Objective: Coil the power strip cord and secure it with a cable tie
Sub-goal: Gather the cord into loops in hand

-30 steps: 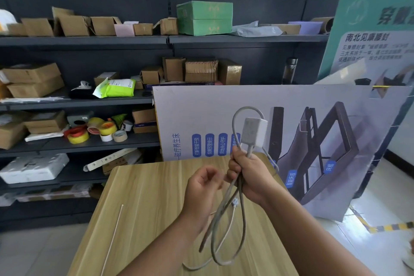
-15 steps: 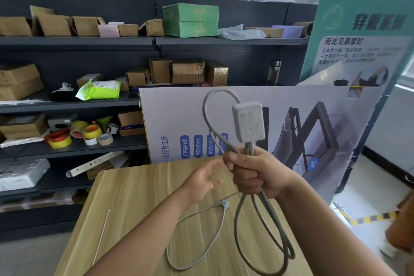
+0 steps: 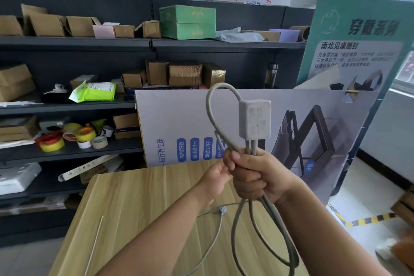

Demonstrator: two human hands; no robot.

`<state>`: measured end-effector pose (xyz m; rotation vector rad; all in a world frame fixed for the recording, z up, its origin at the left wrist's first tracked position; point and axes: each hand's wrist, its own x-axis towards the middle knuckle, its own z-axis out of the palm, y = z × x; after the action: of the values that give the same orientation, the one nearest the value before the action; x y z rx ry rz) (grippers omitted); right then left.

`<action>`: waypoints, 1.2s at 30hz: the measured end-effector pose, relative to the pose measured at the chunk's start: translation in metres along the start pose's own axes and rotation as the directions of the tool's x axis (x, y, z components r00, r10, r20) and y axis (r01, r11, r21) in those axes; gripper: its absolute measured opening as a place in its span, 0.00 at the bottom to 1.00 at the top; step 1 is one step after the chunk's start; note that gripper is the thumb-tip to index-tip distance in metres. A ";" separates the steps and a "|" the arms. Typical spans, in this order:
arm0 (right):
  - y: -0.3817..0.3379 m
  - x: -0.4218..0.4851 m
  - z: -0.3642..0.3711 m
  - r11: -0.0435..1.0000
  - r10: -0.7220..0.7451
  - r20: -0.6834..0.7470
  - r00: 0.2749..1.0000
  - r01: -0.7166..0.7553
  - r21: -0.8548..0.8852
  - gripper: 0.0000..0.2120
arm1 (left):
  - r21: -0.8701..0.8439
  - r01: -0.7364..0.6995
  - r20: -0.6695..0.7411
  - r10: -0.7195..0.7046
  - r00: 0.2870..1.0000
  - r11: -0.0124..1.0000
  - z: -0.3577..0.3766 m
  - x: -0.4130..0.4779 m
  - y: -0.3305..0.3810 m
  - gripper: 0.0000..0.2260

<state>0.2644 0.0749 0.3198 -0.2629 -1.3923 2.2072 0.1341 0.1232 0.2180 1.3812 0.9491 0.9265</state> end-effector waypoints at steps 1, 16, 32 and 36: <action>-0.003 -0.001 -0.006 1.000 -0.016 -0.039 0.999 0.016 0.004 0.09 | 0.028 0.020 -0.001 -0.020 1.000 0.999 -0.004 0.000 -0.012 0.09; 0.041 0.037 -0.063 0.725 -0.377 -0.744 0.551 -0.324 -0.607 0.17 | -0.130 -0.138 -0.418 0.072 0.906 0.982 -0.061 -0.013 0.043 0.05; 0.067 0.073 -0.048 0.804 -0.323 -0.581 0.747 -0.108 -0.585 0.09 | 0.007 -0.144 -0.450 0.132 0.883 0.990 -0.083 -0.019 0.060 0.23; 0.061 0.078 -0.046 0.880 -0.381 -0.679 0.628 0.022 -0.474 0.13 | 0.111 -0.006 -0.179 0.025 0.983 0.994 -0.076 -0.036 0.006 0.30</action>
<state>0.1980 0.1311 0.2534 -1.0096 -1.2751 1.2810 0.0502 0.1165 0.2258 1.4156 1.1421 1.0375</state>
